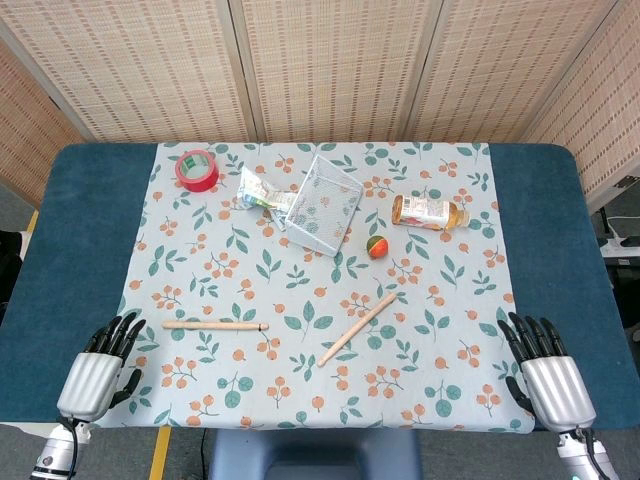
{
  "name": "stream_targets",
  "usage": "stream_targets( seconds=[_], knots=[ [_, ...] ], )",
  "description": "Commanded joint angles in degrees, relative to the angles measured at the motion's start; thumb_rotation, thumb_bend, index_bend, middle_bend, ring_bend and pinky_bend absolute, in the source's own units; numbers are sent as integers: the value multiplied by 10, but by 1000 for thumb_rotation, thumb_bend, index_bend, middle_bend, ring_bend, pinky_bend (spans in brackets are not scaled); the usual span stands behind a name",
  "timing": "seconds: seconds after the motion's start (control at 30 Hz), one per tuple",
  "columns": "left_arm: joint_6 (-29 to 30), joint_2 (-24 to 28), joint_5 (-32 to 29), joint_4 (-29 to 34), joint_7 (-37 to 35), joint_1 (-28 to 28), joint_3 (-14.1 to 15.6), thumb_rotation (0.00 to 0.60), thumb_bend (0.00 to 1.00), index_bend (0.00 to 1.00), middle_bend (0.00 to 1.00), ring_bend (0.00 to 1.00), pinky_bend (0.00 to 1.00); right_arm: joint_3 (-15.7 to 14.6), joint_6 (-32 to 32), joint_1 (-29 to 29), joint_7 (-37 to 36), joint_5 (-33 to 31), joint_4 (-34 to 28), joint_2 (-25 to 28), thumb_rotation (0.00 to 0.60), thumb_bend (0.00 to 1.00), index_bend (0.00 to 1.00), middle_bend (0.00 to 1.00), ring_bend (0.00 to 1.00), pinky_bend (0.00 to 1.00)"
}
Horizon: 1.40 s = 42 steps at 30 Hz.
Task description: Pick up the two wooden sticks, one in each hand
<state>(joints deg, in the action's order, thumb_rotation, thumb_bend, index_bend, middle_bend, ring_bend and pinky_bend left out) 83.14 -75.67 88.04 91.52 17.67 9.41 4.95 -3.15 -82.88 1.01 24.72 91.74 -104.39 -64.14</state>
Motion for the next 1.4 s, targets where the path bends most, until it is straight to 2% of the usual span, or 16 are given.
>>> stream_targets(
  seconds=[0.03, 0.1, 0.2, 0.33, 0.53, 0.77, 0.97, 1.1, 1.4],
  knots=[
    [2, -10, 7, -12, -8, 0, -5, 600, 430, 0, 0, 0, 163, 0, 3, 2, -1, -1, 0, 0, 600, 302, 0, 0, 0, 14],
    [1, -22, 15, -26, -24, 3, -8, 600, 438, 0, 20, 0, 164, -1, 3, 2, -3, 1, 0, 0, 600, 302, 0, 0, 0, 14],
    [-16, -46, 23, -52, -22, 15, -13, 600, 440, 9, 112, 20, 164, 1, -4, 0, -7, 5, 2, 0, 600, 302, 0, 0, 0, 14],
    [-68, -92, 9, -101, 0, 52, -41, 600, 441, 34, 216, 92, 163, 2, -13, -2, -12, 12, 4, 0, 600, 302, 0, 0, 0, 18],
    [-102, -156, -4, -158, 51, 87, -66, 600, 439, 81, 241, 93, 158, 2, -23, -7, -18, 19, 3, 3, 600, 302, 0, 0, 0, 19],
    [-122, -203, -13, -216, 99, 101, -66, 600, 441, 136, 245, 93, 159, 8, -19, -8, -9, 4, 0, 3, 600, 301, 0, 0, 0, 19],
    [-111, -236, -1, -276, 113, 109, -64, 600, 441, 236, 309, 133, 161, 6, -13, -7, -8, 0, -4, 7, 600, 303, 0, 0, 0, 19],
    [-123, -240, -7, -290, 113, 113, -62, 600, 441, 306, 329, 142, 161, 8, -14, -9, 0, -7, -8, 7, 600, 302, 0, 0, 0, 20],
    [-119, -248, -8, -312, 124, 116, -63, 600, 441, 369, 406, 178, 162, 5, -6, -7, 3, -9, -12, 9, 600, 302, 0, 0, 0, 21]
  ],
)
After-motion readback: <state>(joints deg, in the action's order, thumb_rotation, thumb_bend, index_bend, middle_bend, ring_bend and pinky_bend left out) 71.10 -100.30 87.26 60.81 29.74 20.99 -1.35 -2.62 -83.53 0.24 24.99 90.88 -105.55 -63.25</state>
